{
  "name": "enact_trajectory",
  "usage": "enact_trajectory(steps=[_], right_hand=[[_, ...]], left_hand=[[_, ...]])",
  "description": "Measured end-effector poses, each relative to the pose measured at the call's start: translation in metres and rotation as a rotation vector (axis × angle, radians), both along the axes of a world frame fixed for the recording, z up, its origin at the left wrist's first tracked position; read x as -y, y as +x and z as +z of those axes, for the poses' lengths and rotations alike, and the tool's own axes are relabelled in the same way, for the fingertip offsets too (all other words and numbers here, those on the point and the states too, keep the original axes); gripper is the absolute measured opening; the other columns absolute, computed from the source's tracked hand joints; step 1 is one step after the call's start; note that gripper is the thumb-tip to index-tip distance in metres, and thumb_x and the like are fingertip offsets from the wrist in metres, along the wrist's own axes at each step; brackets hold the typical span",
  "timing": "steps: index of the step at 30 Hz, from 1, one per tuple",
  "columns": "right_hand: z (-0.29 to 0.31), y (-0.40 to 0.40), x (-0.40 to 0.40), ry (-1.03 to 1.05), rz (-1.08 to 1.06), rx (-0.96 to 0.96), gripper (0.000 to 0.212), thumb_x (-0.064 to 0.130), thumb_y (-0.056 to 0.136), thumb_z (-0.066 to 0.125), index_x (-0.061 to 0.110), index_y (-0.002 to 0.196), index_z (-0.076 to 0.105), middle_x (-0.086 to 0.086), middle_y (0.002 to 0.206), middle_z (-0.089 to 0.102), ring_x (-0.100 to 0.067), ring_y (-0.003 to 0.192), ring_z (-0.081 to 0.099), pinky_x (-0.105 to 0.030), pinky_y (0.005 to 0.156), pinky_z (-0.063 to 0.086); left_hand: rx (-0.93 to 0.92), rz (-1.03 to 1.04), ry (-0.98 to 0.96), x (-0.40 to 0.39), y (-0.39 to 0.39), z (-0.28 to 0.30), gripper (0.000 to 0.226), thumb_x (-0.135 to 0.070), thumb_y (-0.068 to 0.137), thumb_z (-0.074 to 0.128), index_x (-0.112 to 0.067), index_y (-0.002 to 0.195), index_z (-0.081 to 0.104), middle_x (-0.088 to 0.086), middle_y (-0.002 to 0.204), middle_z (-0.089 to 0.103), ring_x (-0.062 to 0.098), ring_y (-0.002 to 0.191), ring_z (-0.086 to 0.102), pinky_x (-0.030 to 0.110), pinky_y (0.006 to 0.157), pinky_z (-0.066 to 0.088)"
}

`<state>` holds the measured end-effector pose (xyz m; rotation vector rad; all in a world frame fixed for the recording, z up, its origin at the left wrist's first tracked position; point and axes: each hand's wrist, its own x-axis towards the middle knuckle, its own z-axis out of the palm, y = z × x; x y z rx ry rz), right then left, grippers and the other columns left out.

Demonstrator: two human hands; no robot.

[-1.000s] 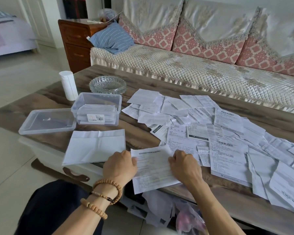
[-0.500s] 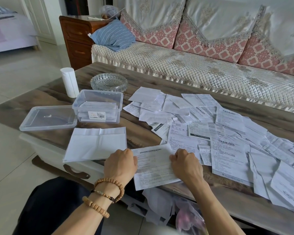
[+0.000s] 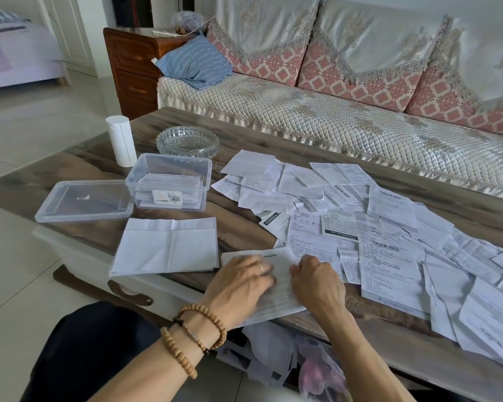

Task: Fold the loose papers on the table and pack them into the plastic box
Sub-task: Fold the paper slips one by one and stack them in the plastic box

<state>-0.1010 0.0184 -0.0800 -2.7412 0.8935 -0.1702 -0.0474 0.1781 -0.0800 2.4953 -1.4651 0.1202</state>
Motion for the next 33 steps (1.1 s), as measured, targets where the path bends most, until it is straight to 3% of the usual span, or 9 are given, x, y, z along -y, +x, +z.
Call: enact_trajectory(steps=[5,8,11,13,14,16,23,28,33], right_hand=[[-0.005,-0.007,-0.005,-0.142,0.019,0.018,0.029,0.039,0.101,0.039,0.012,0.102,0.05,-0.011,0.091,0.065,-0.034,0.087,0.064,-0.034,0.064,0.042],[-0.012,-0.018,-0.006,-0.279,0.097,0.153,0.014,0.026,0.093,0.057,0.012,0.092,0.053,-0.007,0.08,0.061,-0.032,0.075,0.062,-0.034,0.057,0.04],[-0.022,-0.027,-0.015,-0.345,0.252,0.136,0.03,0.035,0.091,0.053,0.015,0.109,0.065,-0.008,0.116,0.065,-0.033,0.11,0.06,-0.05,0.089,0.045],[-0.025,-0.035,-0.021,-0.277,0.347,-0.018,0.061,0.05,0.1,0.013,0.022,0.147,0.04,-0.006,0.158,0.029,-0.034,0.148,0.018,-0.057,0.116,0.004],[-0.025,-0.039,-0.018,-0.238,0.354,-0.089,0.074,0.058,0.092,-0.01,0.027,0.155,0.016,-0.002,0.162,0.003,-0.031,0.149,-0.01,-0.054,0.113,-0.02],[-0.024,-0.045,-0.001,-0.196,0.337,-0.179,0.097,0.065,0.068,-0.038,0.031,0.153,-0.009,0.001,0.16,-0.019,-0.025,0.14,-0.033,-0.049,0.104,-0.035],[-0.017,-0.055,0.025,-0.18,0.271,-0.306,0.112,0.068,0.054,-0.045,0.028,0.153,-0.013,-0.006,0.161,-0.021,-0.027,0.141,-0.033,-0.057,0.111,-0.02],[-0.018,-0.053,0.024,-0.122,0.26,-0.293,0.103,0.069,0.06,-0.035,0.03,0.153,-0.015,-0.005,0.16,-0.024,-0.027,0.142,-0.031,-0.056,0.112,-0.018],[-0.018,-0.054,0.024,-0.119,0.236,-0.311,0.07,0.063,0.092,-0.007,0.03,0.154,-0.011,-0.005,0.161,-0.021,-0.029,0.145,-0.027,-0.057,0.113,-0.016]], left_hand=[[-0.073,-0.063,0.132,-0.004,-0.003,-0.01,0.047,-0.024,0.104,0.032,-0.021,0.151,0.031,-0.004,0.16,0.023,0.018,0.149,0.014,0.035,0.122,0.011],[-0.084,-0.074,0.177,-0.008,0.001,-0.008,0.05,-0.036,0.105,0.027,-0.019,0.153,0.025,-0.004,0.162,0.018,0.016,0.15,0.008,0.033,0.121,0.007],[-0.109,-0.066,0.203,-0.007,0.002,-0.006,0.054,-0.039,0.105,0.027,-0.017,0.154,0.022,-0.004,0.163,0.013,0.014,0.15,0.004,0.029,0.12,0.002],[-0.155,-0.067,0.221,-0.008,0.002,-0.003,0.056,-0.041,0.104,0.027,-0.018,0.155,0.017,-0.005,0.163,0.007,0.011,0.15,0.0,0.025,0.118,-0.003],[-0.177,-0.066,0.236,-0.009,0.003,-0.002,0.058,-0.043,0.104,0.028,-0.019,0.155,0.014,-0.005,0.163,0.004,0.01,0.15,-0.003,0.025,0.117,-0.005],[-0.194,-0.056,0.261,-0.013,0.005,-0.003,0.062,-0.047,0.103,0.029,-0.019,0.155,0.012,-0.005,0.163,0.001,0.008,0.149,-0.005,0.025,0.118,-0.006],[-0.089,-0.021,0.373,-0.007,-0.022,0.004,0.092,-0.065,0.092,0.037,-0.008,0.155,0.002,0.007,0.163,-0.007,0.022,0.15,-0.008,0.039,0.122,-0.004],[0.108,-0.093,0.362,0.017,-0.05,-0.002,0.071,-0.001,0.097,0.038,-0.001,0.153,-0.006,0.02,0.161,-0.009,0.033,0.149,-0.008,0.046,0.122,0.001],[0.182,-0.148,0.385,-0.003,-0.042,0.002,0.057,-0.001,0.1,0.019,0.002,0.152,-0.003,0.021,0.16,-0.005,0.031,0.15,-0.002,0.039,0.122,0.0]])
